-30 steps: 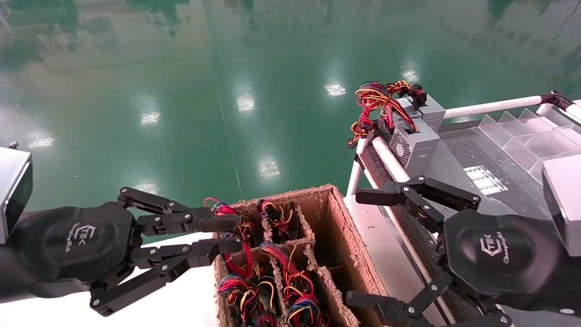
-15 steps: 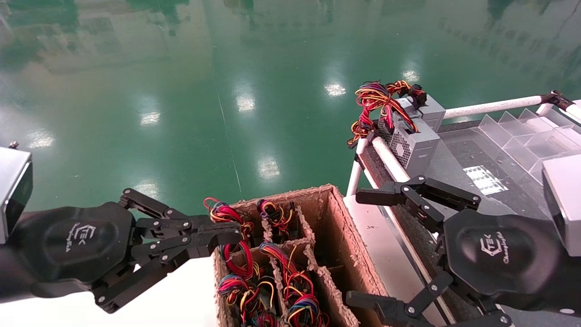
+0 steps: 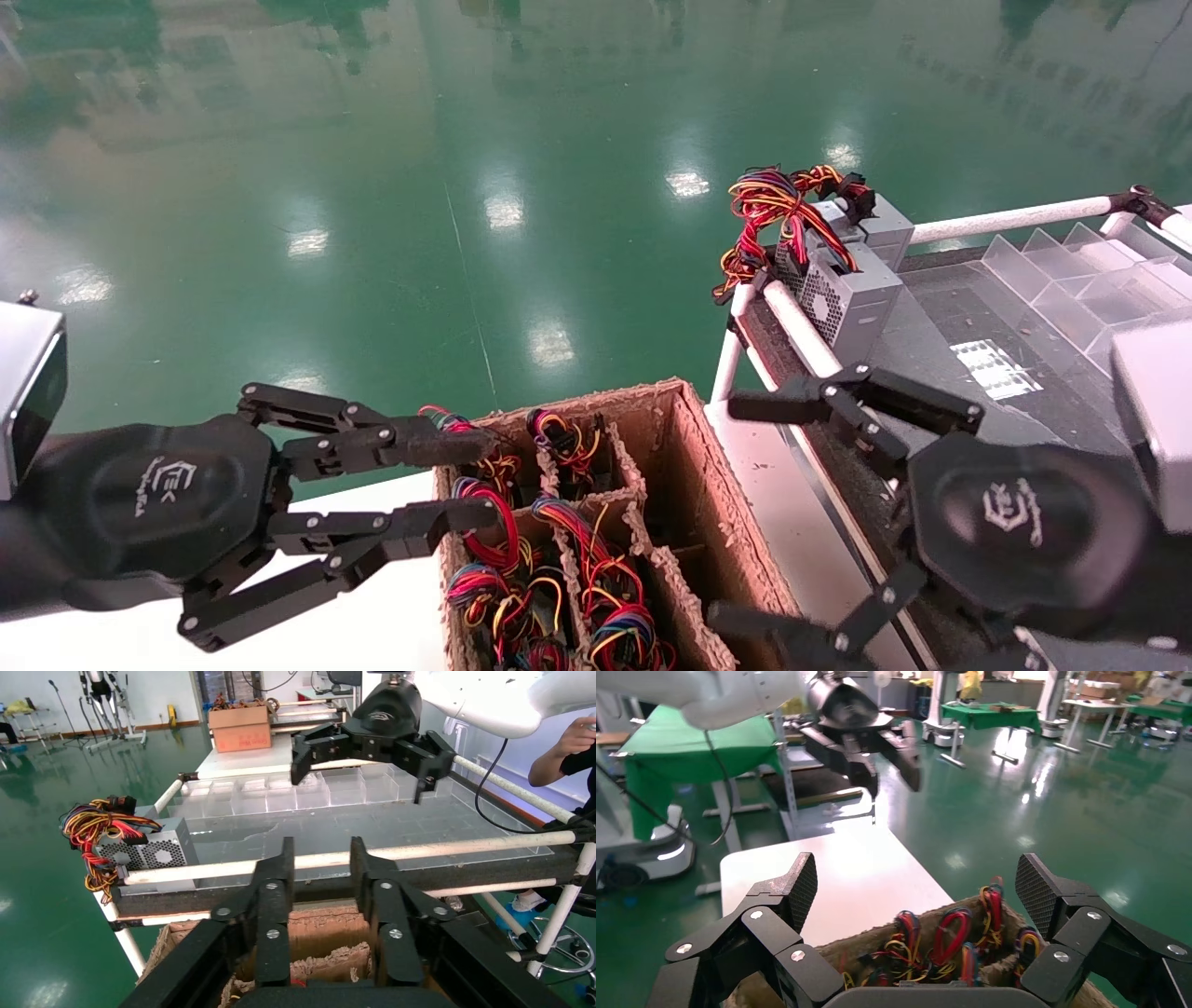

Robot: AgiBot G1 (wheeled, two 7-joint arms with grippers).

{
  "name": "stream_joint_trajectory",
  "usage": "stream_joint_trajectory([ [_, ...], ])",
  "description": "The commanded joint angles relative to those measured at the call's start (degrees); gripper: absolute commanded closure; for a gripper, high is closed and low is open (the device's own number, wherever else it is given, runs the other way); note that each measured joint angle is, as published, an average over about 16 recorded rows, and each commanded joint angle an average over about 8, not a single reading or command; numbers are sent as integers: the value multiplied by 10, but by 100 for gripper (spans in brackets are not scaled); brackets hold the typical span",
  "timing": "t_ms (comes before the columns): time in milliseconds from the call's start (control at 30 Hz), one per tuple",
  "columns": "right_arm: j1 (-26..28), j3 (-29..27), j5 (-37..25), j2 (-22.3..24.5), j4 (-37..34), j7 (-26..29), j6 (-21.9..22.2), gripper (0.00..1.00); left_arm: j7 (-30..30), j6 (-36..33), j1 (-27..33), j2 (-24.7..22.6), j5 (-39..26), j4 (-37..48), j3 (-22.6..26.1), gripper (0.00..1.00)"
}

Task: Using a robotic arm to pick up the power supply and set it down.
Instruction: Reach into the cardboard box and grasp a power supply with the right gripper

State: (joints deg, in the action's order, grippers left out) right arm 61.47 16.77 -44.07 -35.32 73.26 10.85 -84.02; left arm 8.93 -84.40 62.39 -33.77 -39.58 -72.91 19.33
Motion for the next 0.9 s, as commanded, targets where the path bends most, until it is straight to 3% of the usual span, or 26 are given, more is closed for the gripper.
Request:
stream_joint_trajectory([
  [33, -1, 0, -4, 0, 0, -3, 4, 0, 0, 0, 0, 0, 0, 0, 0, 0],
  [300, 10, 44, -72, -24, -10, 42, 35, 0, 0, 0, 0, 0, 0, 0, 0, 0],
  [633, 50, 117, -146, -88, -52, 105, 14, 0, 0, 0, 0, 0, 0, 0, 0, 0],
  [900, 50, 155, -176, -135, -64, 117, 1, 0, 0, 0, 0, 0, 0, 0, 0, 0],
])
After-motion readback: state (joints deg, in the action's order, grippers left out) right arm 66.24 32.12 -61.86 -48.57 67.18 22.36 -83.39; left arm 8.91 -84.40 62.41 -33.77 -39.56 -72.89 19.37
